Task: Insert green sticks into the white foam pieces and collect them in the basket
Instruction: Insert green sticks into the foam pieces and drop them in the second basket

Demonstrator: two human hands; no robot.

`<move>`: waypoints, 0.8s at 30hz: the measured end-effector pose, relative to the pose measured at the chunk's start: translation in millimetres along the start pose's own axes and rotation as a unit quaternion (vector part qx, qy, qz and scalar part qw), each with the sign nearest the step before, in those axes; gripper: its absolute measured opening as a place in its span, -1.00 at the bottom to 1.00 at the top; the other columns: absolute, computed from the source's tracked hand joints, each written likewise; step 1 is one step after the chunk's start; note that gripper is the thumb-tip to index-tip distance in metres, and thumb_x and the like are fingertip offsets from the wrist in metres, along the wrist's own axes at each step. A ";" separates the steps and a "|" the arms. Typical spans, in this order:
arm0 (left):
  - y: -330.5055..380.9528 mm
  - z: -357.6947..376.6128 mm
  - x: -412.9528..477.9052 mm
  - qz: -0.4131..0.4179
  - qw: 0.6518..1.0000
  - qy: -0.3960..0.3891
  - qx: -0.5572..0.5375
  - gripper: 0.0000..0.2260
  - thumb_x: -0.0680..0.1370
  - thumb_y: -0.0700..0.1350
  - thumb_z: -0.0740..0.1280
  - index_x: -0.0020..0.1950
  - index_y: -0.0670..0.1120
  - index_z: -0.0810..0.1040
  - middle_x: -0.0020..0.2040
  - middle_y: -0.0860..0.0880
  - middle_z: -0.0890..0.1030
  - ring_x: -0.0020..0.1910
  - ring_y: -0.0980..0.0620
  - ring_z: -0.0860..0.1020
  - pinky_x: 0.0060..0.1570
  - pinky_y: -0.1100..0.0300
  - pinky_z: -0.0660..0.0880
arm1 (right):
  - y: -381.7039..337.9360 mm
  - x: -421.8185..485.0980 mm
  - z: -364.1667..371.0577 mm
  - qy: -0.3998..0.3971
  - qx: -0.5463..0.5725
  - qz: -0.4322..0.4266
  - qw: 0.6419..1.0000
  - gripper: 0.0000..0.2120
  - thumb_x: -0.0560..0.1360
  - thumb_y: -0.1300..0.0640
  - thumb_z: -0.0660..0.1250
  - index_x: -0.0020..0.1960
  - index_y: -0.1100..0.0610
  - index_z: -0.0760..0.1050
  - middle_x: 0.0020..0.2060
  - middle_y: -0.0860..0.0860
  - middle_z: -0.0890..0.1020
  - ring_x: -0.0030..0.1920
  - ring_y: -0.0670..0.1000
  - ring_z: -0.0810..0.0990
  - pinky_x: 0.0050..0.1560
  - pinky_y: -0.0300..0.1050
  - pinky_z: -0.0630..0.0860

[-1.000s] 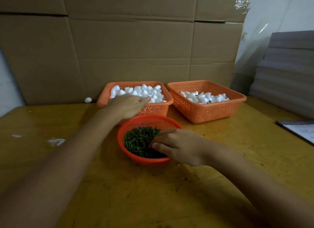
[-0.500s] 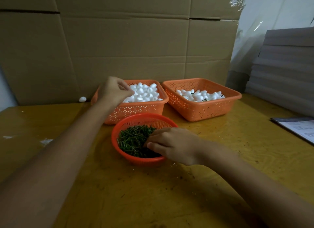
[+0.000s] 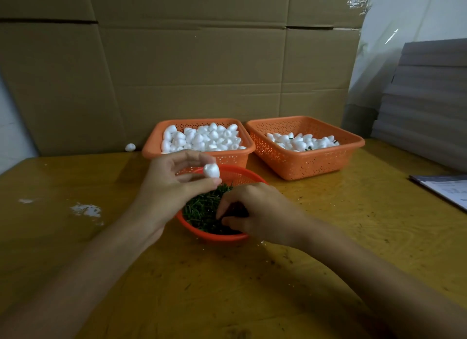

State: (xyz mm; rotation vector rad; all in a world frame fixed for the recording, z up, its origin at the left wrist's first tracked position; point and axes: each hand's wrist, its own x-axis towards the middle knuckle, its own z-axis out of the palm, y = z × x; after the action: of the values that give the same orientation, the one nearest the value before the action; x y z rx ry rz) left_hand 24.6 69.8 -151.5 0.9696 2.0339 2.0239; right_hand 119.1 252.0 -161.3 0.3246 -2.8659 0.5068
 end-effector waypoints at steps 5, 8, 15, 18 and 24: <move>-10.0 0.3 -13.7 0.037 0.999 -0.006 0.028 -0.64 0.42 -0.29 0.61 0.09 0.08 0.70 0.09 0.06 0.75 0.02 0.04 0.75 -0.02 0.33 0.61 | 2.2 0.4 4.9 0.058 0.029 0.015 0.998 -0.85 0.51 0.11 0.52 0.00 -0.13 0.72 -0.07 -0.24 0.73 0.00 -0.21 0.65 0.02 -0.23 0.56; -12.5 -1.3 -13.3 0.032 0.999 0.012 0.019 -0.61 0.40 -0.26 0.63 0.11 0.06 0.63 0.06 0.05 0.75 0.00 0.04 0.74 -0.04 0.32 0.60 | 4.1 0.0 6.6 0.086 0.055 0.020 0.995 -0.85 0.46 0.09 0.58 -0.03 -0.13 0.71 -0.13 -0.27 0.71 -0.02 -0.25 0.63 -0.06 -0.41 0.48; -13.0 -8.1 -11.0 0.036 0.999 0.010 -0.013 -0.75 0.39 -0.08 0.57 0.06 0.05 0.75 0.05 -0.05 0.76 -0.05 -0.05 0.74 0.00 0.22 0.63 | 10.1 2.1 0.8 0.153 0.239 0.055 0.957 -0.91 0.50 0.18 0.56 -0.01 0.07 0.70 -0.15 -0.03 0.74 -0.11 -0.05 0.72 0.01 0.01 0.68; -15.7 -10.0 -9.8 0.035 0.999 0.003 -0.025 -0.74 0.43 -0.22 0.57 0.07 0.02 0.76 0.05 -0.07 0.77 0.06 -0.06 0.74 0.14 0.18 0.64 | 12.1 1.8 -6.2 0.152 0.396 0.076 0.903 -0.88 0.52 0.29 0.51 0.05 0.22 0.68 -0.15 0.11 0.76 -0.14 0.06 0.76 -0.07 -0.10 0.70; -13.1 -10.7 -11.4 0.058 0.998 -0.019 0.000 -0.60 0.45 -0.41 0.52 0.02 0.11 0.78 0.11 0.01 0.76 0.12 0.04 0.72 0.10 0.27 0.61 | 13.7 0.8 -8.9 0.159 0.511 0.103 0.838 -0.90 0.52 0.34 0.47 0.04 0.29 0.66 -0.17 0.18 0.76 -0.20 0.05 0.77 -0.16 -0.21 0.67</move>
State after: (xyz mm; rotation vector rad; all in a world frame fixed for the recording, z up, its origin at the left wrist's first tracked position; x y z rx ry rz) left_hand 23.6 56.1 -166.6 1.1409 2.0016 2.0452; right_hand 116.4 267.6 -157.2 0.0540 -2.0516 1.9037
